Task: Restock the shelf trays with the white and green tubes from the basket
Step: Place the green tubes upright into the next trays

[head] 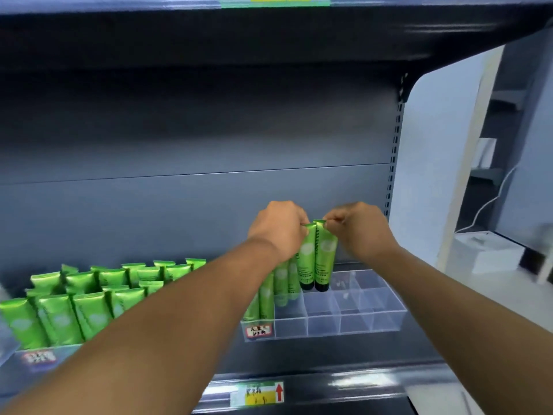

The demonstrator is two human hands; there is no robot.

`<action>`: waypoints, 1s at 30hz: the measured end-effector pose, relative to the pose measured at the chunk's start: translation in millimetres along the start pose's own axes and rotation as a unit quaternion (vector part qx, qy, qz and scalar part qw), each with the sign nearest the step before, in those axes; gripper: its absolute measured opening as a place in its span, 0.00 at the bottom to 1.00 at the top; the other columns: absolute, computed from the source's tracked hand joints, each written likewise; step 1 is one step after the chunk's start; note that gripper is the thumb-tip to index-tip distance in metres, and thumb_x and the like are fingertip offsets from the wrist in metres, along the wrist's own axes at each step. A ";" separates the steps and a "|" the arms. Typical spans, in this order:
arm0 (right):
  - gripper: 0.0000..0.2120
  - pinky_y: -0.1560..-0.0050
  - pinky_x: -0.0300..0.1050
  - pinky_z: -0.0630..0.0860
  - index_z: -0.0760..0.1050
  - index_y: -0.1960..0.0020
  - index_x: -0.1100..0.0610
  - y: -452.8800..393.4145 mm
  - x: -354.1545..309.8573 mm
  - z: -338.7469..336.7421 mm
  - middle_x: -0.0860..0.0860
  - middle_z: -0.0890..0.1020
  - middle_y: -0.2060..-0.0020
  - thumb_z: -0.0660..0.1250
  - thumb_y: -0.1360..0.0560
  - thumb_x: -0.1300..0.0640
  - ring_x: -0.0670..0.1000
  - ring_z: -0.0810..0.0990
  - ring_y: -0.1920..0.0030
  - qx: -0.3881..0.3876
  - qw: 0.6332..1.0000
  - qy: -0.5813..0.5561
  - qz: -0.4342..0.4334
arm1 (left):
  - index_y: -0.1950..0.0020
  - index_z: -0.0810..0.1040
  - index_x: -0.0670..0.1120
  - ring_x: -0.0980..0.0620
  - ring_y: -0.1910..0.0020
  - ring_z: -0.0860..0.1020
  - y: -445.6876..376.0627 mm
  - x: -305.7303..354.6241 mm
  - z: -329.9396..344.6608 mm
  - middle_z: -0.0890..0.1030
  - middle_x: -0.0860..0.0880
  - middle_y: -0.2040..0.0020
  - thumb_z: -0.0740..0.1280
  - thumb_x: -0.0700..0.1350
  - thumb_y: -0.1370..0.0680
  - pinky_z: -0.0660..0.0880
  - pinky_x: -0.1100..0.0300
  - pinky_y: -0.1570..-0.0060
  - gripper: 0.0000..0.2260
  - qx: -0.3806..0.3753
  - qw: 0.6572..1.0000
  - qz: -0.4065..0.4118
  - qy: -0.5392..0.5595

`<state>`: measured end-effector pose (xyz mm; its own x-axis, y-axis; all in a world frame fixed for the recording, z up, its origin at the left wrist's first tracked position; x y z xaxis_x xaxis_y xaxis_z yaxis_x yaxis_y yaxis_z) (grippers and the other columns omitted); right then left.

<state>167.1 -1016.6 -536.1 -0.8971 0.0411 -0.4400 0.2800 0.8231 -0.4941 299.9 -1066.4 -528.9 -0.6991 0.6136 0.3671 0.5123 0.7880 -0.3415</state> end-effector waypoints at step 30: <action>0.11 0.55 0.46 0.71 0.74 0.57 0.49 -32.0 66.7 95.6 0.53 0.78 0.59 0.56 0.20 0.57 0.58 0.76 0.53 -0.166 0.983 0.070 0.039 | 0.39 0.78 0.46 0.46 0.36 0.68 -46.3 -16.7 90.3 0.77 0.46 0.43 0.63 0.41 0.22 0.71 0.54 0.42 0.12 -0.034 0.988 0.045 -0.146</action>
<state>131.0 -1094.4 -621.3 -0.9218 0.1698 -0.3486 0.2439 0.9528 -0.1809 242.8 -1117.8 -597.4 -0.7589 0.6475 0.0689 0.6035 0.7392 -0.2991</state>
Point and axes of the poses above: each hand's wrist, its own y-axis away from the middle knuckle, its own z-axis out of the palm, x = y × z, the point moved 6 cm from there along -y, towards the middle knuckle
